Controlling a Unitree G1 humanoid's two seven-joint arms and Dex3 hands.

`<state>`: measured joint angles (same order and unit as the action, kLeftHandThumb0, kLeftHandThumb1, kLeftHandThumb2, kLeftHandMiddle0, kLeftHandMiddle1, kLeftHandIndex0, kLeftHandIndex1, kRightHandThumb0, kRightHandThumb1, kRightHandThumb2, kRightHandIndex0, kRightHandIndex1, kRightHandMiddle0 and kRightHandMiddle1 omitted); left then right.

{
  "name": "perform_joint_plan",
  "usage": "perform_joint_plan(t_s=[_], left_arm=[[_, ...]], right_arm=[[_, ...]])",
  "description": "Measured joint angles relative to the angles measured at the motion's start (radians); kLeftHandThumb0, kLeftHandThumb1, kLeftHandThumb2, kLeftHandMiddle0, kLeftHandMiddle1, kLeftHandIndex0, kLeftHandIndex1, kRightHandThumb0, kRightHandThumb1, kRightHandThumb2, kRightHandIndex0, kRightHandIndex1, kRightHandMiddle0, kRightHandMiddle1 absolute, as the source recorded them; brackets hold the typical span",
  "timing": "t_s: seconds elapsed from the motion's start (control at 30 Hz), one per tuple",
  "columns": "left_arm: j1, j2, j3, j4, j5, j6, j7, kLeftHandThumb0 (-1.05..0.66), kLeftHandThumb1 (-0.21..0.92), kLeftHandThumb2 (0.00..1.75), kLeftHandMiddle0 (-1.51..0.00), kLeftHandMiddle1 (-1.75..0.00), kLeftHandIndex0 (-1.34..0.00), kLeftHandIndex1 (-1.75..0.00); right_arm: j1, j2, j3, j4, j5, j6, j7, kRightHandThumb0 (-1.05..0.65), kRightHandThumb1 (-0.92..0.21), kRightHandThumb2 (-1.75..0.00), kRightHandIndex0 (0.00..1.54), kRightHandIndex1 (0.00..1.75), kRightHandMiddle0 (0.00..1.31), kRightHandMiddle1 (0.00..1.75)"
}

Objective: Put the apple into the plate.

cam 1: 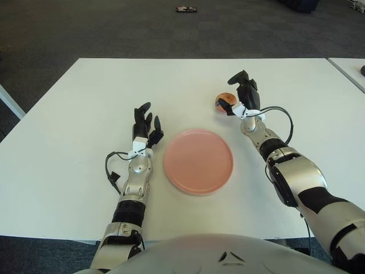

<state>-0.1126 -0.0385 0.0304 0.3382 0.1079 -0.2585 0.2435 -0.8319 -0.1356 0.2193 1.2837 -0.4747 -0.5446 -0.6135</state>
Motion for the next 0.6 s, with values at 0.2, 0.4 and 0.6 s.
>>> perform_joint_plan(t_s=[0.2,0.4,0.6], left_arm=[[0.0,0.0,0.0,0.0,0.0,0.0,0.0,-0.72,0.92,0.77,-0.44,-0.02,0.0,-0.92],[0.0,-0.001,0.0,0.0,0.0,0.0,0.0,-0.72,0.92,0.77,-0.44,-0.01,0.0,-0.92],[0.0,-0.002,0.0,0.0,0.0,0.0,0.0,-0.72,0.92,0.76,-0.44,-0.01,0.0,-0.92]], right_arm=[[0.001,0.0,-0.014,-0.002,0.024,-0.028,0.003,-0.44,-0.39,-1.22,1.18,1.75,0.55,1.75],[0.003,-0.003,-0.029,-0.026,0.035,-0.073,0.009,-0.44,-0.39,-1.22,1.18,1.75,0.54,1.75],[0.003,-0.008,-0.039,-0.052,0.04,-0.11,0.009,-0.44,-0.4,-1.21,1.18,1.75,0.54,1.75]])
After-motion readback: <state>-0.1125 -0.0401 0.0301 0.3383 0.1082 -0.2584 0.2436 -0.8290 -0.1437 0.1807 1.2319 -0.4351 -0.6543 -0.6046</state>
